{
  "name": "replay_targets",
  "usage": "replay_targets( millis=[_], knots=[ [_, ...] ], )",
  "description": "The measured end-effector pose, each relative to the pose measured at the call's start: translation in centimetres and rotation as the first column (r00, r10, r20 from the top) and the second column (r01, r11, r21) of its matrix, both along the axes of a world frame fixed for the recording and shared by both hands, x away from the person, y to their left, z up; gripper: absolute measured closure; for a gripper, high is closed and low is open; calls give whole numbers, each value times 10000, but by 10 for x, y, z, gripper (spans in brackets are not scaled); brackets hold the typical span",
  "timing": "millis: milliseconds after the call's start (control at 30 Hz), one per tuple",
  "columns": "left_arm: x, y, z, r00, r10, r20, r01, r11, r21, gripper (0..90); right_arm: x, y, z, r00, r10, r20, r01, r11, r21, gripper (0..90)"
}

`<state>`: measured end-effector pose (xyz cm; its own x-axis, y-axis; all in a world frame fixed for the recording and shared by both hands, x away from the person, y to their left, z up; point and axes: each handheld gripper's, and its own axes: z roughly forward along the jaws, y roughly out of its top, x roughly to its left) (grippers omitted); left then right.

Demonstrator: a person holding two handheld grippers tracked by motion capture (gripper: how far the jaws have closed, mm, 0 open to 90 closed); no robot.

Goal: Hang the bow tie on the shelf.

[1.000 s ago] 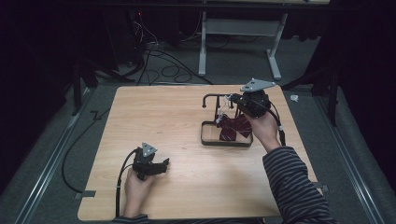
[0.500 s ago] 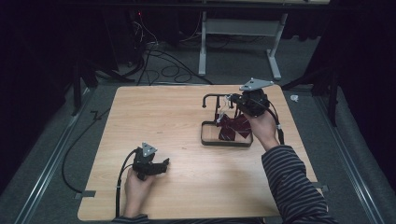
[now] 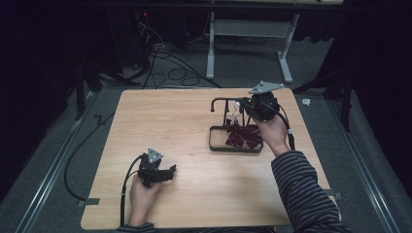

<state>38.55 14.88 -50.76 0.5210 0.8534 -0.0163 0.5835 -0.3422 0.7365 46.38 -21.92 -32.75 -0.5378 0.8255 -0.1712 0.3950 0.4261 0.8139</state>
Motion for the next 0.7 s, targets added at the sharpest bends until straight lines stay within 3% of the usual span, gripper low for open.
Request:
replay_targets(
  millis=[700],
  knots=[
    [0, 0, 0, 10000, 0, 2, 0, 10000, -2, 219, -16, -12, 7, 9997, 46, 230, -55, 9993, 381, 740]
  ],
)
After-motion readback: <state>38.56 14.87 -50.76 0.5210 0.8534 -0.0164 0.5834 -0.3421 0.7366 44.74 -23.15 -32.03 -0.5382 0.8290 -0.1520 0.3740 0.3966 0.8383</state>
